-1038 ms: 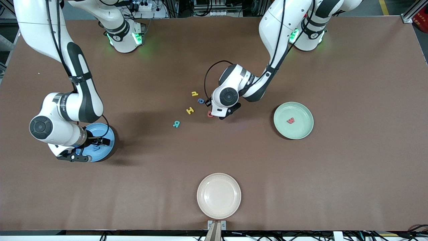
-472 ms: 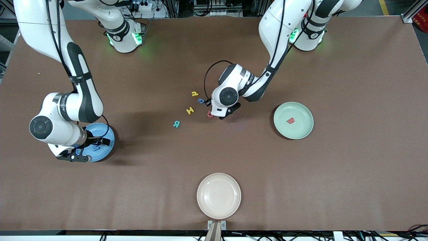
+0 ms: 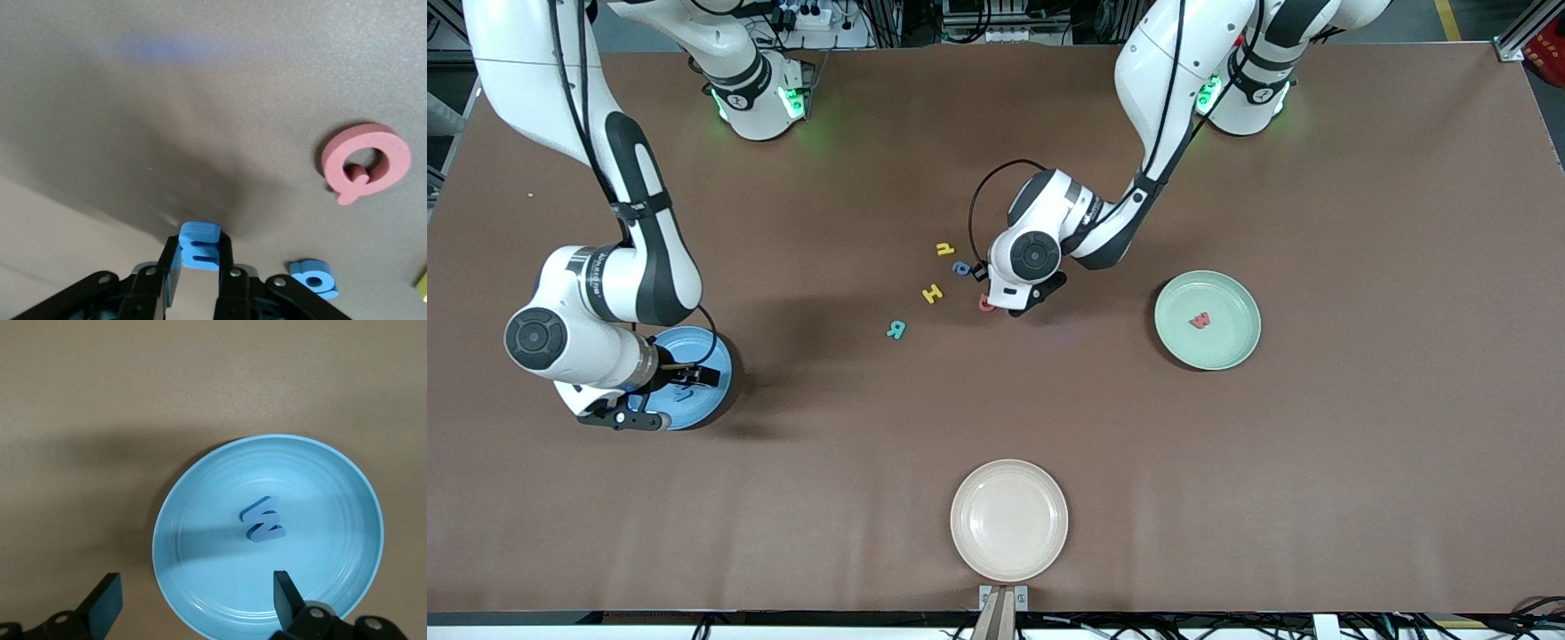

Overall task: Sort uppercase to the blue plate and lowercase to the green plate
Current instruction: 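Close the left gripper on the blue lowercase e and lift it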

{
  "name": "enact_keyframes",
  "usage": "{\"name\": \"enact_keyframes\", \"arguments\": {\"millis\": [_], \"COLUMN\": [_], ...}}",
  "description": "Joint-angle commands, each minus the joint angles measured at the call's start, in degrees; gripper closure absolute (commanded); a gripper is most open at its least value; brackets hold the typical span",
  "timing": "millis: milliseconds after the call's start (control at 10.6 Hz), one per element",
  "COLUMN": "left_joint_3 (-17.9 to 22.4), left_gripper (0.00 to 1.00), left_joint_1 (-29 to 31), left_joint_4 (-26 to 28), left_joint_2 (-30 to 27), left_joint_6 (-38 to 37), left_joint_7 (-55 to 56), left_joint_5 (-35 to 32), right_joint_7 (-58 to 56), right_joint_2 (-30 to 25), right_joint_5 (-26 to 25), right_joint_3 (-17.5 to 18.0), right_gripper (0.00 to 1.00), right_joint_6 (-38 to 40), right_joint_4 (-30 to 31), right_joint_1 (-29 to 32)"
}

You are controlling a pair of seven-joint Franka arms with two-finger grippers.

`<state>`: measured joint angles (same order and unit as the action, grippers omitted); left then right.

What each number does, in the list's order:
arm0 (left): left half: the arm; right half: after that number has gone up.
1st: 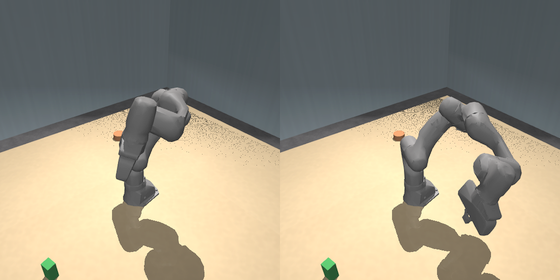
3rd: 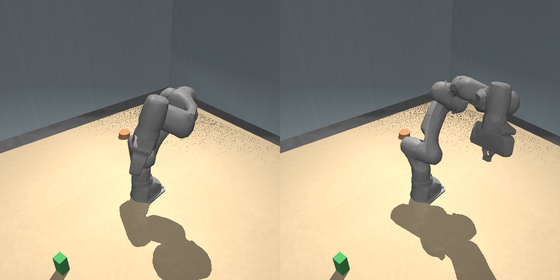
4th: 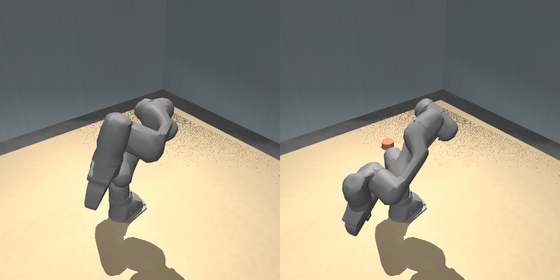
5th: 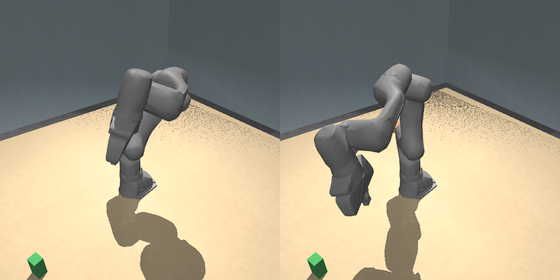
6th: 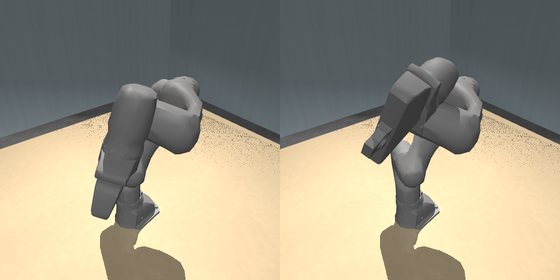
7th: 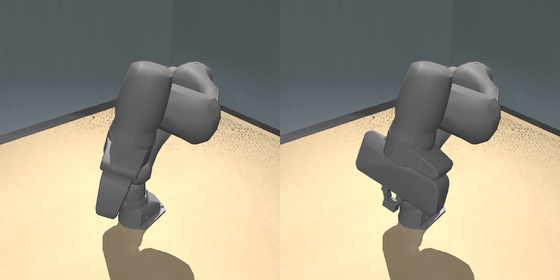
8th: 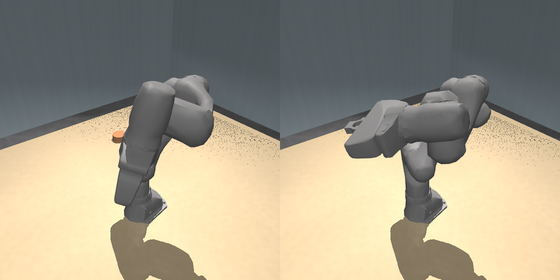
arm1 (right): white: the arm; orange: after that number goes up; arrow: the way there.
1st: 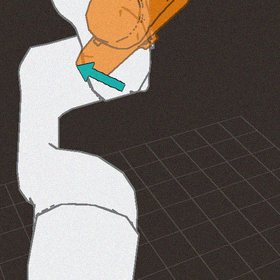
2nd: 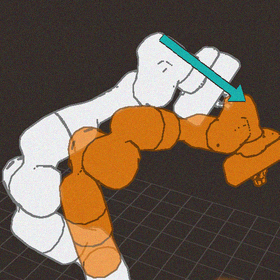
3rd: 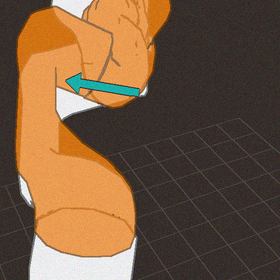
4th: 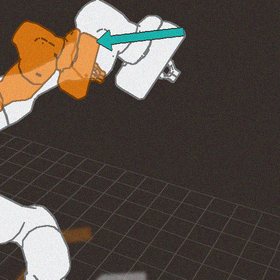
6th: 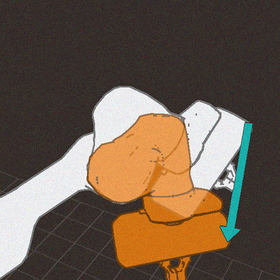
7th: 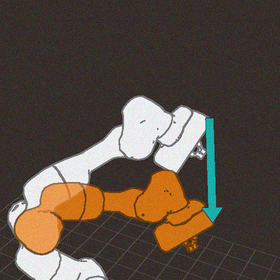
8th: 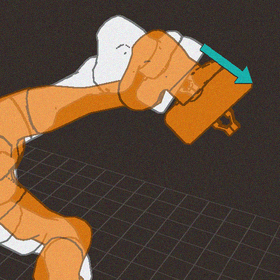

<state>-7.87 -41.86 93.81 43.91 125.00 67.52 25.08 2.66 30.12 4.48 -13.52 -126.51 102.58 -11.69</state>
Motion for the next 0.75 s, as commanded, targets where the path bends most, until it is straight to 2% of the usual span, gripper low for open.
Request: {"name": "enact_keyframes", "arguments": {"millis": [0,661], "left_joint_3": [0.4,1.54], "left_gripper": [0.86,0.87], "left_joint_1": [-0.15,-0.06], "left_joint_4": [1.64,1.9], "left_joint_2": [-0.93,-3.65], "left_joint_6": [0.86,-7.21], "left_joint_7": [-0.55,-1.17], "left_joint_5": [1.64,1.03], "right_joint_7": [0.33,1.2], "right_joint_2": [-0.76,-0.76], "right_joint_5": [-0.26,-0.09], "right_joint_3": [-0.01,-0.01], "right_gripper": [0.0,0.0], "right_joint_6": [-0.31,-0.22], "right_joint_4": [0.6,0.6], "right_joint_1": [-0.09,-0.35]}}
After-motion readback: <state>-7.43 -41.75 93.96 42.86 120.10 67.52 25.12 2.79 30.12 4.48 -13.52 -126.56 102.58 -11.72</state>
